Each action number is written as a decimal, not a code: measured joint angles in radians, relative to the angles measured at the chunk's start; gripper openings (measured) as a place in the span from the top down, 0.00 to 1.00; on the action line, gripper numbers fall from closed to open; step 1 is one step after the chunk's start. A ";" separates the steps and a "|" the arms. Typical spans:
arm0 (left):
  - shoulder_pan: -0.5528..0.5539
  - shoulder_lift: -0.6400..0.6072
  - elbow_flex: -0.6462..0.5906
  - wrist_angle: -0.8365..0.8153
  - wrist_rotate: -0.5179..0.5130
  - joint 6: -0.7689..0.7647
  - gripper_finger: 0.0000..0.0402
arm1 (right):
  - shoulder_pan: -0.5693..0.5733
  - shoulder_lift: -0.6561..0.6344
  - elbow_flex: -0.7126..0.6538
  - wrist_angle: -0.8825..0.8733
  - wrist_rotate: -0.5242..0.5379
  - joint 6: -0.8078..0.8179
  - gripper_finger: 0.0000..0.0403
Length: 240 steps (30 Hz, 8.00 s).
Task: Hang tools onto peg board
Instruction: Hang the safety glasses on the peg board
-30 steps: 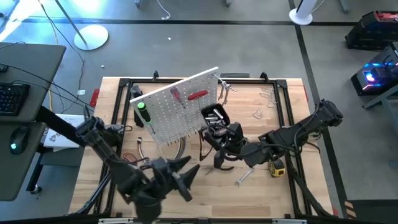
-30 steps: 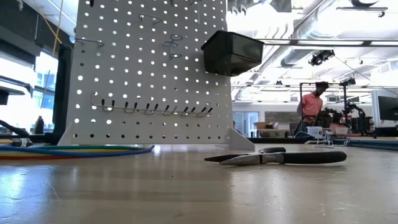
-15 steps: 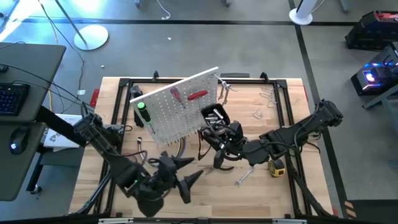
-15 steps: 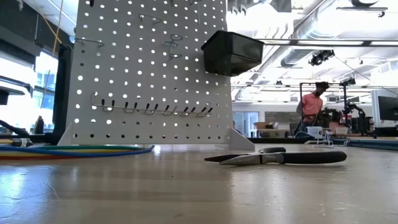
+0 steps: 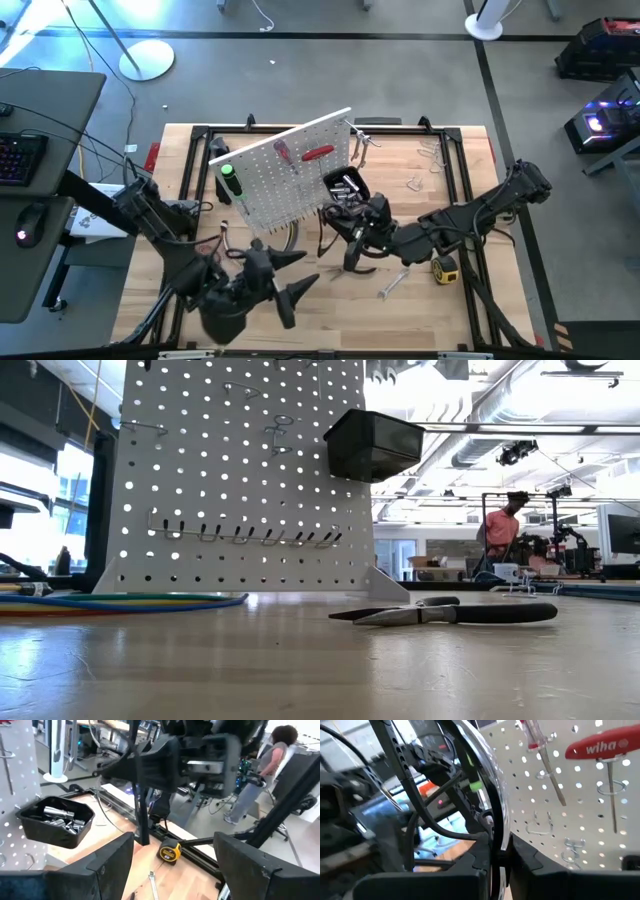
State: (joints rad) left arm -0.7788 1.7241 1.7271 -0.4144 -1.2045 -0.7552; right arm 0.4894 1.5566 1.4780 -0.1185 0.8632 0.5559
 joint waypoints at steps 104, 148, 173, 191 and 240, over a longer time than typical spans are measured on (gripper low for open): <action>0.444 -0.020 0.186 -0.873 0.984 -0.438 0.97 | 0.188 -0.136 -0.223 -0.557 -0.208 0.487 0.57; 0.554 -0.023 0.340 -0.735 1.176 -0.471 0.97 | 0.065 0.222 0.029 -0.123 0.092 -0.563 0.57; 0.555 -0.023 0.340 -0.740 1.181 -0.468 0.97 | 0.069 0.221 0.060 -0.213 0.033 -0.529 0.67; 0.556 -0.023 0.339 -0.738 1.180 -0.448 0.97 | 0.083 0.221 0.060 -0.196 0.016 -0.529 0.94; -0.054 -0.200 0.339 -0.606 0.311 -0.425 0.84 | -0.045 0.181 -0.049 0.146 -0.393 -0.378 0.92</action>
State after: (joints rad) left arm -0.8326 1.5242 2.0663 -1.0203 -0.8936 -1.1799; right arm 0.4441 1.7374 1.4291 0.0279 0.4704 0.1777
